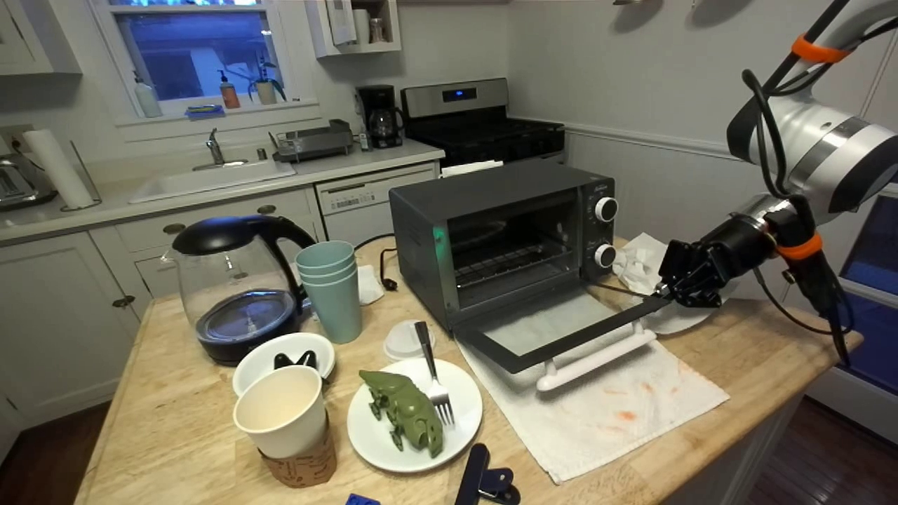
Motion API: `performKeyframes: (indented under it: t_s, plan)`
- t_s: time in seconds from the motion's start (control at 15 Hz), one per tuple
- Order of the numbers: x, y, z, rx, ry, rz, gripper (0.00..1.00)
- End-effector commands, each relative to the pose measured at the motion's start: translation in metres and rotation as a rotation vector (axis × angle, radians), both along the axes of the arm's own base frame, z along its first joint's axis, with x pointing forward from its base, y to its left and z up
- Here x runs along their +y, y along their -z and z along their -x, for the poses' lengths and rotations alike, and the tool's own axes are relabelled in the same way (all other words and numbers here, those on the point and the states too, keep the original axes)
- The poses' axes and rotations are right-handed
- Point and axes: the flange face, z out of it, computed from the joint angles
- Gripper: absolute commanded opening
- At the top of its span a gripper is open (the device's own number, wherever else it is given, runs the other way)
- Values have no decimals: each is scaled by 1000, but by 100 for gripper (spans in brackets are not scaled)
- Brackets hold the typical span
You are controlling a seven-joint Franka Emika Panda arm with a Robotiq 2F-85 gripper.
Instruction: Close the oven door
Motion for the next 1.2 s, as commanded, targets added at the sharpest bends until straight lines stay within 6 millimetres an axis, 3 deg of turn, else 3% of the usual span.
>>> performKeyframes:
  t_s: [0.0,0.47,1.13]
  plan:
    - [-5,-27,-7,-73,37,-95,0]
    - [-18,-59,-18,-193,79,-176,0]
    - [-30,-69,-40,-320,143,-184,0]
